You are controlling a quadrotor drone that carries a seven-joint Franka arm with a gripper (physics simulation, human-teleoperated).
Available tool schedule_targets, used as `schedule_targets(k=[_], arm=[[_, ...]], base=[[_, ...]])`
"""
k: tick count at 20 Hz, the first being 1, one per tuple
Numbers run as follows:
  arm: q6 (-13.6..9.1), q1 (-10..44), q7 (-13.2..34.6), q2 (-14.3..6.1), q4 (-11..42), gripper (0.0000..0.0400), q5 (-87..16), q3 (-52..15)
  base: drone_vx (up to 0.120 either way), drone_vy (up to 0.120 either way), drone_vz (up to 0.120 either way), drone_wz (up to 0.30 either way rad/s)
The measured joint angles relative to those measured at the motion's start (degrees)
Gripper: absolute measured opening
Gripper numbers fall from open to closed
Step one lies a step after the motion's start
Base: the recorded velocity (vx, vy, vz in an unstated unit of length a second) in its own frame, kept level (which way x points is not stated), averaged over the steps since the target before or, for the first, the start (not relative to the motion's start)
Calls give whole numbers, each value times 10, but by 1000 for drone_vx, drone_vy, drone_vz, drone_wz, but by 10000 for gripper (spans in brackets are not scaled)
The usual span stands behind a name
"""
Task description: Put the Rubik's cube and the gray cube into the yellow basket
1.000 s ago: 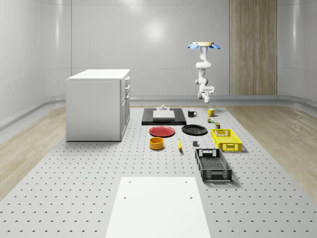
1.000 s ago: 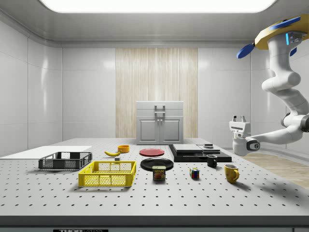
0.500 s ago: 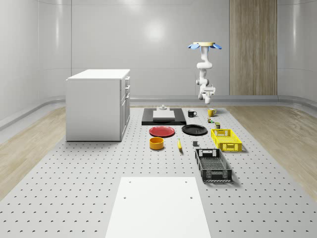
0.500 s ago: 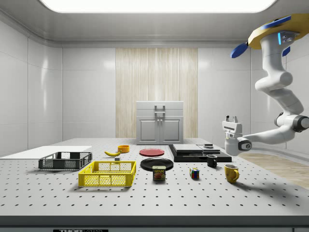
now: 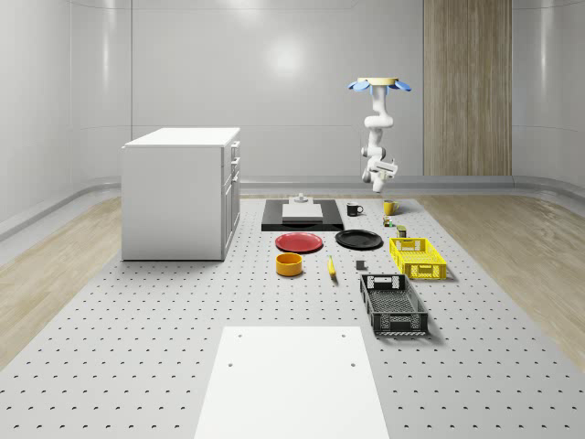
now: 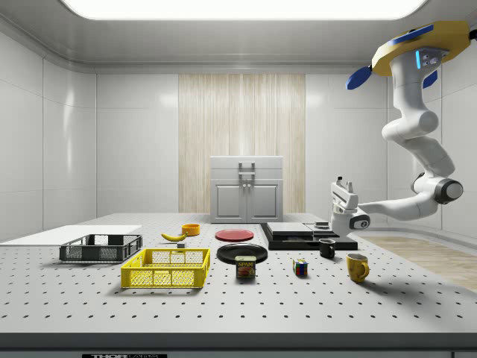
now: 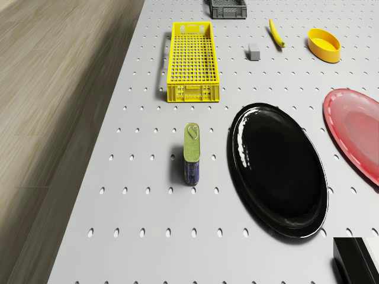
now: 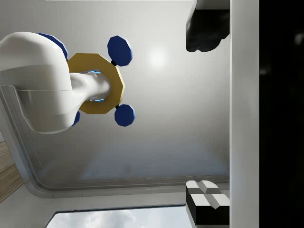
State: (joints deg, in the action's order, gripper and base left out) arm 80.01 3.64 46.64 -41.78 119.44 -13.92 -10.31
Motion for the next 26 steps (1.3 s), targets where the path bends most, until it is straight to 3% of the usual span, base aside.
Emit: schedule_targets(k=[6, 12, 15, 18, 22, 26], arm=[[11, 51, 37, -17, 72, 400, -221, -150], [12, 165, 144, -62, 275, 400, -595, -364], [-17, 253, 221, -86, 368, 400, -764, -449], [-58, 345, 290, -109, 421, 400, -878, -510], [-102, 440, 354, -135, 451, 400, -956, -560], [-125, 497, 391, -157, 461, 400, -987, -587]], base=[[120, 0, -40, 0], [120, 0, -100, 0], [120, 0, -120, 0], [120, 0, -120, 0], [120, -60, -120, 0], [120, -100, -120, 0]])
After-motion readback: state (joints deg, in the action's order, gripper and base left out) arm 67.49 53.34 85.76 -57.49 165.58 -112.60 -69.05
